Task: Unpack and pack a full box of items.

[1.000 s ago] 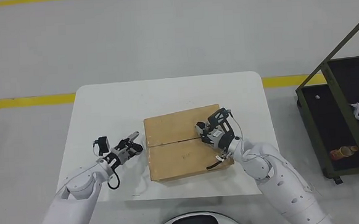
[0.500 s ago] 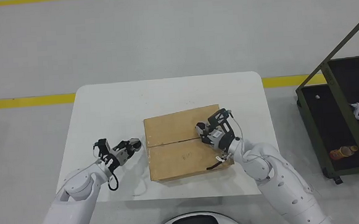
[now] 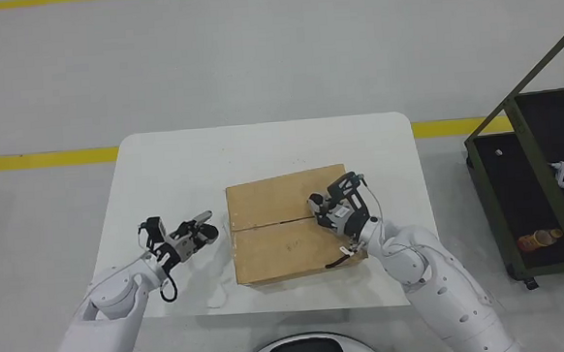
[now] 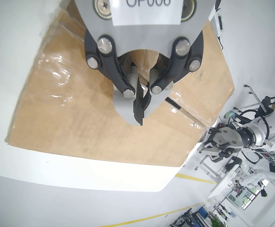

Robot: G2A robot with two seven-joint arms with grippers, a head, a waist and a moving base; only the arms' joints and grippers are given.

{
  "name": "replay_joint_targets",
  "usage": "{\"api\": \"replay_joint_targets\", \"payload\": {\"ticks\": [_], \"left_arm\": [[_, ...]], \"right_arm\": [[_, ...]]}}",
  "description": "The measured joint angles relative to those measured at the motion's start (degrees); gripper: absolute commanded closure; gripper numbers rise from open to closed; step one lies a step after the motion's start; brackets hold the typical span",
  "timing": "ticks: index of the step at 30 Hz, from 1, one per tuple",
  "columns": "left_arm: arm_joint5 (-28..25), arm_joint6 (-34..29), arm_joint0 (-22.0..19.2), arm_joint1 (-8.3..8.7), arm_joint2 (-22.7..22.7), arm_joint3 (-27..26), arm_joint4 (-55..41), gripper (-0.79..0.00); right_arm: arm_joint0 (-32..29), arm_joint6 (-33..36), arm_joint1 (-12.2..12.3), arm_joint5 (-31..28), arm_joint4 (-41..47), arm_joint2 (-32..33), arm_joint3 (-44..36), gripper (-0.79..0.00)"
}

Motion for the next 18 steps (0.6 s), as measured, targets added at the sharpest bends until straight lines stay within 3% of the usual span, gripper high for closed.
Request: {"api": "replay_joint_targets", "payload": {"ticks": [7, 18], "left_arm": [[1.82, -1.09, 0.76, -0.23, 1.24, 0.06, -0.88, -0.785], [0.75, -0.31, -3.57, -1.71, 5.06, 5.48, -5.04, -0.785]], "right_arm": [[0.26, 0.23, -0.05, -0.11, 0.01, 0.11, 0.04, 0.000], [0.43, 0.33, -0.17, 0.18, -0.26, -0.01, 0.16, 0.000]]}}
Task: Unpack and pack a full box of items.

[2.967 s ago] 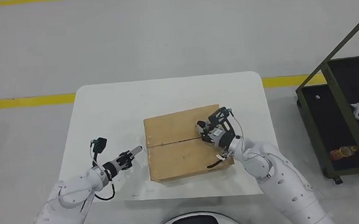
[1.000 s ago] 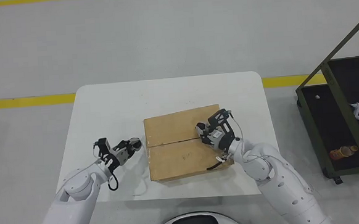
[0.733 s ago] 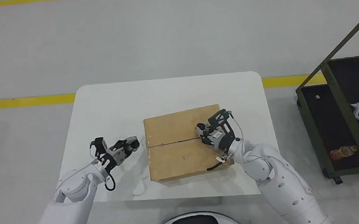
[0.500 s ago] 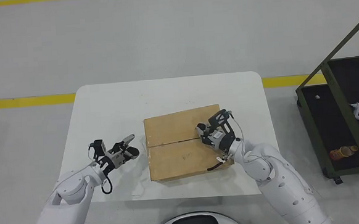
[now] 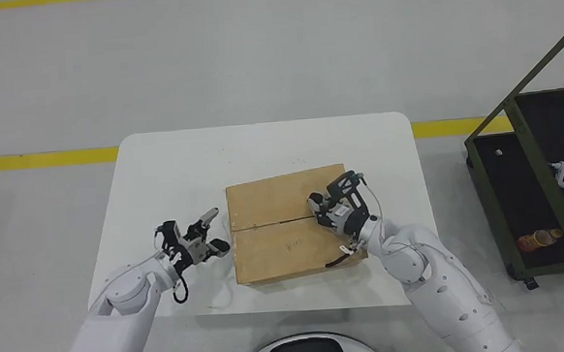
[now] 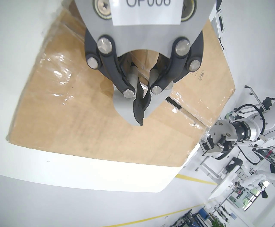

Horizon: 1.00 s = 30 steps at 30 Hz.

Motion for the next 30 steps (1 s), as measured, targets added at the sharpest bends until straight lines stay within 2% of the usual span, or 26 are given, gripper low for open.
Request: {"api": "replay_joint_targets", "payload": {"ticks": [2, 3, 4, 5, 6, 13, 30], "left_arm": [[0.19, -0.33, -0.53, -0.23, 0.33, 0.81, -1.33, -0.773], [0.34, -0.85, -0.84, -0.34, 0.49, 1.30, -2.18, -0.686], [0.42, -1.22, -1.05, -0.41, 0.56, 1.66, -2.68, -0.640], [0.43, -1.47, -1.24, -0.45, 0.62, 1.99, -2.92, -0.483], [0.34, -1.73, -1.46, -0.50, 0.69, 2.34, -3.00, -0.388], [-0.32, -3.51, -1.86, -0.62, 0.58, 2.87, -3.80, 0.000], [-1.17, -5.30, -1.09, -0.35, -1.01, 0.31, -3.23, 0.000]], "right_arm": [[-0.02, -0.06, -0.02, 0.11, -0.03, 0.00, 0.00, 0.000], [-0.02, -0.06, -0.04, 0.18, -0.01, 0.00, 0.03, 0.000], [-0.01, -0.06, -0.05, 0.20, 0.01, 0.00, 0.06, 0.000], [0.03, -0.05, -0.06, 0.21, 0.02, -0.02, 0.10, 0.000], [0.08, -0.05, -0.08, 0.21, 0.02, -0.06, 0.19, 0.000], [0.49, -0.10, -0.22, -0.03, -0.09, -0.37, 0.80, 0.000], [1.58, -0.11, -0.58, -0.13, -0.05, -0.94, 2.15, 0.000]]}}
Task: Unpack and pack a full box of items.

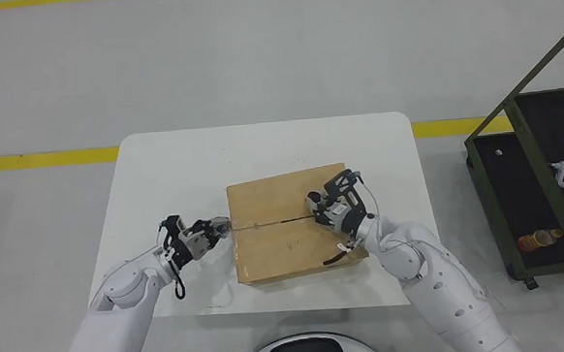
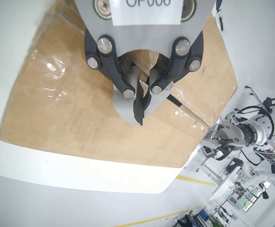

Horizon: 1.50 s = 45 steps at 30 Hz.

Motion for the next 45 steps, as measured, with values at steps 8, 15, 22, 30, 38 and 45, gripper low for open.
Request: {"api": "replay_joint_targets", "payload": {"ticks": [8, 15, 22, 30, 38, 45], "left_arm": [[-1.62, 2.84, 1.11, 0.61, -2.05, -2.80, 4.71, -0.037], [-2.96, 2.73, 2.80, 1.23, -3.73, -7.25, 8.82, -0.182], [-3.96, 3.37, 4.06, 1.58, -4.90, -9.82, 11.36, -0.259], [-4.07, 3.20, 4.10, 1.43, -5.29, -11.72, 8.53, -0.277], [-4.06, 1.82, 2.42, 0.85, -3.53, -12.39, 4.50, -0.332], [-3.71, -0.21, 1.67, 0.63, -2.83, -13.57, 2.13, -0.345]], "right_arm": [[0.28, 0.27, -0.13, 0.20, -0.03, -0.17, 0.37, 0.000], [0.65, 0.83, -0.26, 0.30, -0.02, -0.43, 0.79, 0.000], [0.93, 1.00, -0.39, 0.46, -0.02, -0.58, 1.05, 0.000], [1.12, 0.90, -0.49, 0.28, -0.14, -0.66, 1.31, 0.000], [1.29, 0.59, -0.61, 0.07, -0.06, -0.72, 1.55, 0.000], [1.36, 0.08, -0.66, 0.25, 0.08, -0.35, 1.30, 0.000]]}}
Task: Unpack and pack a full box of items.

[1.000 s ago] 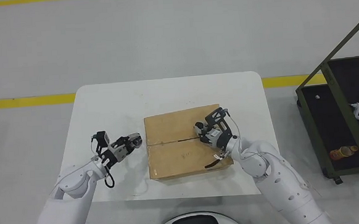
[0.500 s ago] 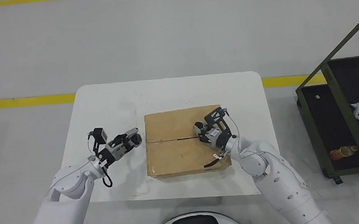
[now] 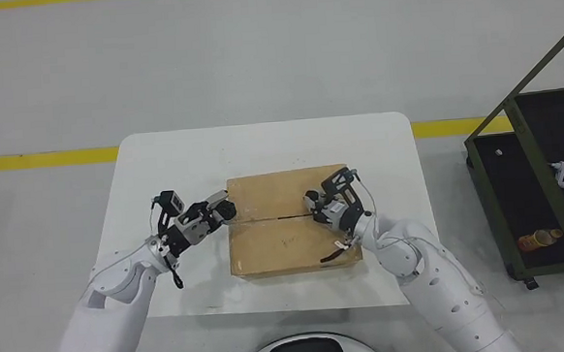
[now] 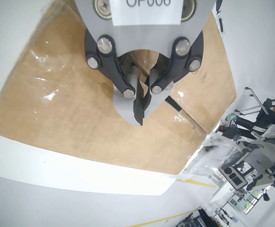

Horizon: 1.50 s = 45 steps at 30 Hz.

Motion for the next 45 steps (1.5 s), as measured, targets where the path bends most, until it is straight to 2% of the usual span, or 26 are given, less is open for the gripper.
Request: {"api": "replay_joint_targets", "payload": {"ticks": [5, 7, 8, 9, 10, 11, 14, 20, 25, 30, 35, 40, 45], "left_arm": [[-0.09, -0.40, -0.49, -0.14, 0.82, -0.72, 0.20, -0.357], [-0.13, -0.54, -0.81, -0.21, 1.21, -0.87, 0.27, -0.391], [-0.15, -0.56, -0.95, -0.25, 1.36, -0.95, 0.29, -0.517], [-0.14, -0.59, -1.12, -0.29, 1.52, -1.08, 0.23, -0.582], [-0.09, -0.64, -1.21, -0.31, 1.61, -1.17, 0.16, -0.711], [-0.04, -0.67, -1.30, -0.32, 1.64, -1.22, 0.11, -0.785], [0.23, -0.69, -1.44, -0.26, 1.04, -1.28, -0.17, -0.785], [1.77, 0.16, -0.96, 0.39, -3.99, -3.06, -2.38, -0.785], [3.65, 0.52, 1.14, 1.20, -9.35, -5.31, -2.77, -0.785], [5.13, -1.16, 4.13, 2.13, -12.85, -7.33, 1.38, -0.785], [6.98, -2.12, 7.72, 2.91, -13.95, -7.97, 9.07, -0.785], [11.06, -1.75, 10.22, 2.91, -13.91, -7.59, 6.24, -0.785], [15.16, 1.14, 9.96, 2.22, -11.67, -4.70, 0.12, -0.785]], "right_arm": [[0.05, -0.90, 0.01, 0.78, 1.13, 1.18, -1.14, 0.000], [-0.04, -1.07, 0.12, 1.19, 1.39, 2.07, -1.84, 0.000], [-0.14, -1.09, 0.17, 1.36, 1.74, 2.52, -2.15, 0.000], [-0.28, -0.97, 0.25, 1.52, 2.11, 3.10, -2.55, 0.000], [-0.35, -0.77, 0.31, 1.58, 2.30, 3.50, -2.83, 0.000], [-0.42, -0.63, 0.37, 1.67, 2.52, 3.88, -3.11, 0.000], [-0.55, -0.23, 0.47, 2.02, 3.16, 4.74, -3.77, 0.000], [-0.68, 0.01, 0.43, 1.52, 2.98, 4.36, -3.17, 0.000], [-0.31, -0.01, 0.29, 1.12, 2.95, 3.74, -2.34, 0.000], [0.29, -0.04, 0.16, 0.88, 3.08, 3.40, -1.52, 0.000], [0.71, 0.03, 0.08, 0.63, 3.07, 3.20, -0.96, 0.000], [1.01, 0.15, 0.02, 0.38, 3.04, 3.00, -0.59, 0.000], [1.34, 0.06, -0.08, 0.16, 3.00, 2.68, -0.25, 0.000]]}}
